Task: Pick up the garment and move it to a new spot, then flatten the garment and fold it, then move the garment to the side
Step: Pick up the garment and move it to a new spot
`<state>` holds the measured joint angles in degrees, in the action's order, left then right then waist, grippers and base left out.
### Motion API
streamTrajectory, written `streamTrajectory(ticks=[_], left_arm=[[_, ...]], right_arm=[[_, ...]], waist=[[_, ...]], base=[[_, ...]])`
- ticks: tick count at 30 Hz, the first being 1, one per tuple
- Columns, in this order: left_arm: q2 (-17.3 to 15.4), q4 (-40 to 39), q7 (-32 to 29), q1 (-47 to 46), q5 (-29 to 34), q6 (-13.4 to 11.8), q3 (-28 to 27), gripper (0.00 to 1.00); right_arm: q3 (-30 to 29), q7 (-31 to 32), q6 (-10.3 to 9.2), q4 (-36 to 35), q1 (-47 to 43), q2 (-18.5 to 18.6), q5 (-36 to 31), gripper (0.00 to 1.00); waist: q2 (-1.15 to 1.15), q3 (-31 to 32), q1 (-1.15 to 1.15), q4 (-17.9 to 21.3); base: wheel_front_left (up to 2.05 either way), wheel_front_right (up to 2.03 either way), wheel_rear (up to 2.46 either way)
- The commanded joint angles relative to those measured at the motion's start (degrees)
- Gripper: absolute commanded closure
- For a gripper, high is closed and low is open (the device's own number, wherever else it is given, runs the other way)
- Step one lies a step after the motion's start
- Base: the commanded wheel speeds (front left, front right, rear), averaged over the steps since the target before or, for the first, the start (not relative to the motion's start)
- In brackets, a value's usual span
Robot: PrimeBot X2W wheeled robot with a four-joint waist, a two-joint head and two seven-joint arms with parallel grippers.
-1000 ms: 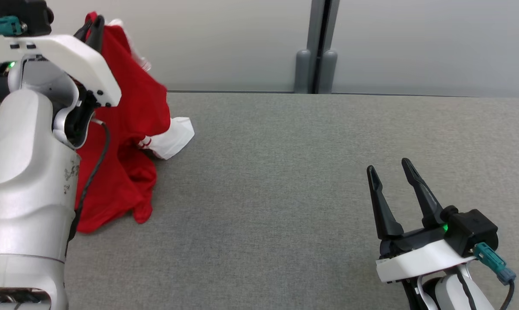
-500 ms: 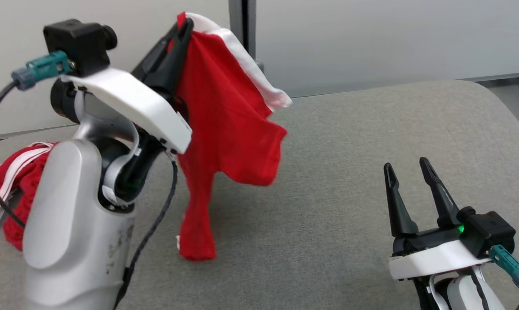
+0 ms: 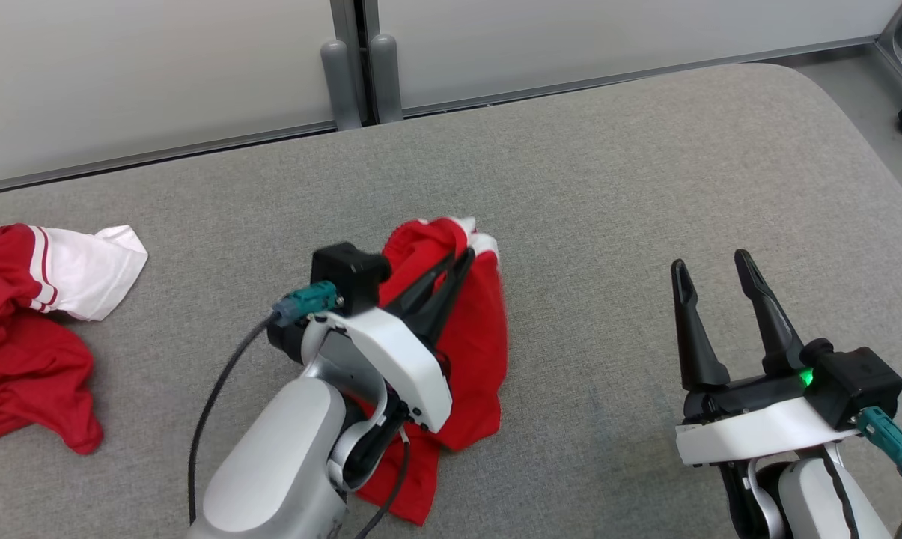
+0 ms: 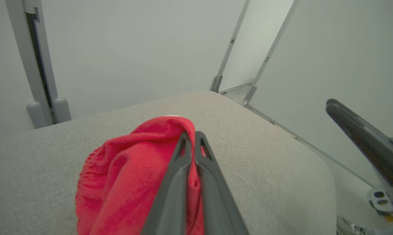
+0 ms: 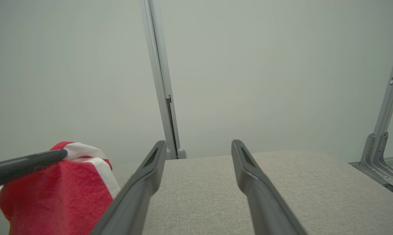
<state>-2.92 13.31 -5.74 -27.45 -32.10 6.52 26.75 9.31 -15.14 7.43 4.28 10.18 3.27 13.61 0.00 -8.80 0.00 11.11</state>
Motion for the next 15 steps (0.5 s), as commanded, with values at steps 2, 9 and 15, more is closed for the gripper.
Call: streamTrajectory(ticks=[2,9,15], left_arm=[[-0.27,4.86,2.11,-0.16,0.2,0.48,3.05,0.88],[-0.12,12.92,10.67,-2.48,-2.05,0.92,7.22,0.0],[-3.14,11.8,16.35,-1.58,-1.92,0.08,4.97,0.0]], right_arm=[[0.29,-0.01,0.11,0.33,0.86,0.07,-0.14,0.0],[0.62,-0.01,0.11,1.32,0.28,0.41,0.04,0.0],[0.24,-0.01,0.11,1.27,-0.9,1.04,0.34,0.0]], waist=[[0.0,-0.25,0.0,0.14],[0.0,1.2,0.0,-1.35],[0.0,3.54,0.0,-3.76]], base=[[0.0,0.0,0.0],[0.0,0.0,0.0],[0.0,0.0,0.0]])
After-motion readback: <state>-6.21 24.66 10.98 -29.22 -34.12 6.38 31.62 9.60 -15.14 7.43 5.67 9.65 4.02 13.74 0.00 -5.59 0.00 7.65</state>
